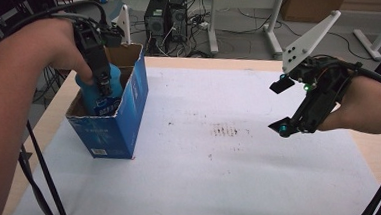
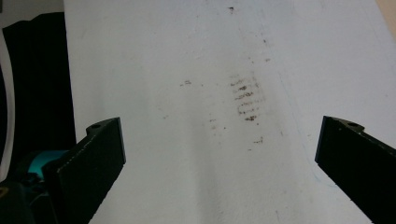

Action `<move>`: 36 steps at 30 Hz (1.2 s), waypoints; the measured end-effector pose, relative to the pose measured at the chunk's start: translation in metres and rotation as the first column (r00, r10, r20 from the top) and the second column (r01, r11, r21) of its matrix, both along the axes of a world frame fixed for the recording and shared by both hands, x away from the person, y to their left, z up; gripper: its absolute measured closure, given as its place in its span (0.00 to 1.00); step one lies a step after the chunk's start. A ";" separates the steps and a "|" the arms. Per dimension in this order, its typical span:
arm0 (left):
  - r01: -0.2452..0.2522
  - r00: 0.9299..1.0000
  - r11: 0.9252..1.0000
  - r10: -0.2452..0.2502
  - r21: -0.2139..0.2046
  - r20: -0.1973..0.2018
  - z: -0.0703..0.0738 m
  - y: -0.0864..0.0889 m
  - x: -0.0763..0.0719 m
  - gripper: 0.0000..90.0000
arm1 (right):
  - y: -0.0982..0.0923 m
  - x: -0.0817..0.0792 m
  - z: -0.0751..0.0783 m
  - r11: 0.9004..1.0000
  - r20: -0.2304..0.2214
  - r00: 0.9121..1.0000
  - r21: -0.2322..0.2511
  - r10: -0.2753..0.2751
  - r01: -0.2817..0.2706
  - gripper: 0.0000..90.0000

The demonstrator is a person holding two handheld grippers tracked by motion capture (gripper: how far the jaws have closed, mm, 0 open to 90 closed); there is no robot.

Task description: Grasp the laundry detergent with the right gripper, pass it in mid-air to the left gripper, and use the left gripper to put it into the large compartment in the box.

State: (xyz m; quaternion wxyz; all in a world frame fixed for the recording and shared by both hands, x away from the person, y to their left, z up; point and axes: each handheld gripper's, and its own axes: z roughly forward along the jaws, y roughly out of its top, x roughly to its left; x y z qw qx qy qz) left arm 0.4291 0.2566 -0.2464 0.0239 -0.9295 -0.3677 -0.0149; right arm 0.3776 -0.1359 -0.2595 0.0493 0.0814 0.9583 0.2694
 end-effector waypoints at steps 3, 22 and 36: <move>0.029 1.000 1.000 -0.028 0.011 -0.008 -0.009 0.001 0.002 0.42 | 0.000 0.000 -0.002 1.000 -0.002 1.000 -0.004 -0.004 0.004 0.01; 0.030 0.999 0.999 -0.031 -0.030 -0.040 -0.042 0.007 0.013 0.42 | -0.001 0.003 -0.008 1.000 -0.010 1.000 -0.002 -0.018 0.018 0.01; 0.014 0.998 0.999 -0.016 -0.042 -0.057 -0.030 0.005 0.014 0.34 | -0.006 0.004 -0.010 1.000 -0.012 1.000 0.014 -0.014 0.014 0.01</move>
